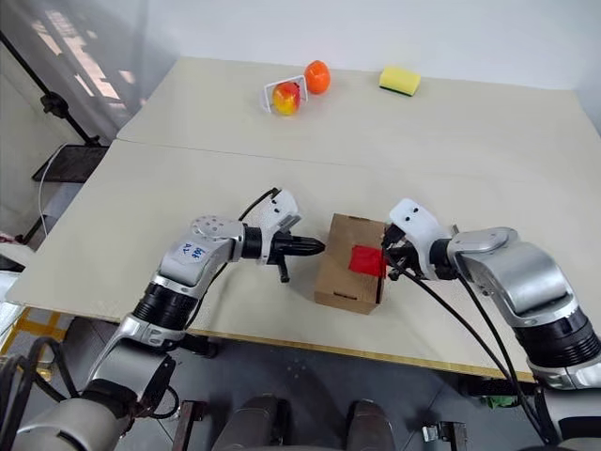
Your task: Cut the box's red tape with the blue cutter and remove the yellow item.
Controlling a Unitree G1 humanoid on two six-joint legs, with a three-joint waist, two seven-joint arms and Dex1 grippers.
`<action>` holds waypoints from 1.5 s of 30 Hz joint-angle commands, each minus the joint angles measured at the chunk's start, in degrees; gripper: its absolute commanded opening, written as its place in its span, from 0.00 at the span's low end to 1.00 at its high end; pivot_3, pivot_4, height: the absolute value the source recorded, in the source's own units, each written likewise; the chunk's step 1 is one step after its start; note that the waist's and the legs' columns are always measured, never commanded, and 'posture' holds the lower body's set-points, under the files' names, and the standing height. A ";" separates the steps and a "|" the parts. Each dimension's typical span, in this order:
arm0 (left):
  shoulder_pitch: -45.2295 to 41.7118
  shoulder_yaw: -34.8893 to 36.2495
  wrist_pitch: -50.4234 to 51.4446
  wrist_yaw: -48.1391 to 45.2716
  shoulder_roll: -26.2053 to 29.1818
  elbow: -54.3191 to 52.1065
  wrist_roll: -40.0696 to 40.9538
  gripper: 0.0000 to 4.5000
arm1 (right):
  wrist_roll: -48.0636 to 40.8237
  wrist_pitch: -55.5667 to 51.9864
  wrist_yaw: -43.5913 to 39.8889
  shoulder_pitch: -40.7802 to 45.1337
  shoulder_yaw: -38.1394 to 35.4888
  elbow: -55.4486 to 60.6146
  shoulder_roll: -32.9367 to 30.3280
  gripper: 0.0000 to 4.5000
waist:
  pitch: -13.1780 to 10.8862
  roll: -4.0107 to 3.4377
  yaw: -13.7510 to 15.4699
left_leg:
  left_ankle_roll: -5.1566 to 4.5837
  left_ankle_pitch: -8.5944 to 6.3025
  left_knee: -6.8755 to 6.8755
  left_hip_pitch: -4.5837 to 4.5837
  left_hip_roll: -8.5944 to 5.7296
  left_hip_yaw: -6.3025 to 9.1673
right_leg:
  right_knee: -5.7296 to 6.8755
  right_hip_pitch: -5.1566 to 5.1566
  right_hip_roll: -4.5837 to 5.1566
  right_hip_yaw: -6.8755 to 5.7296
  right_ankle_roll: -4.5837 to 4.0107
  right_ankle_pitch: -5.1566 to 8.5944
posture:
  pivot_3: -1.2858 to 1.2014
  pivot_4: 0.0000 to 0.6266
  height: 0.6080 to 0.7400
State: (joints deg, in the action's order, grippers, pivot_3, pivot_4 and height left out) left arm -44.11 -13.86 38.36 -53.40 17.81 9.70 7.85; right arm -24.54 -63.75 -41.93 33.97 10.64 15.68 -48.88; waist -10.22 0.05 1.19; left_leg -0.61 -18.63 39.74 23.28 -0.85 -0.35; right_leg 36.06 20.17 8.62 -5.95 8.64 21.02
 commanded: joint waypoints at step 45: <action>-13.12 -9.03 -10.60 -10.54 0.50 9.02 -0.19 0.00 | -3.66 -15.43 5.77 4.54 -10.42 11.57 -1.98 0.99 | -0.02 0.03 0.02 | 0.00 0.00 -0.04 0.04 -0.03 -0.19 | 0.13 0.17 0.02 0.08 0.00 0.00 | 0.52 0.24 1.00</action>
State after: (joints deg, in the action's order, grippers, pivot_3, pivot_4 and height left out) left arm -55.97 -21.89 29.88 -63.16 17.90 18.78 9.34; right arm -28.45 -79.12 -37.24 38.65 0.46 25.67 -51.02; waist -10.24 0.08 1.21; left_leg -0.61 -18.63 39.70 23.32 -0.87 -0.55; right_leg 36.19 20.34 8.65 -5.88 8.64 21.02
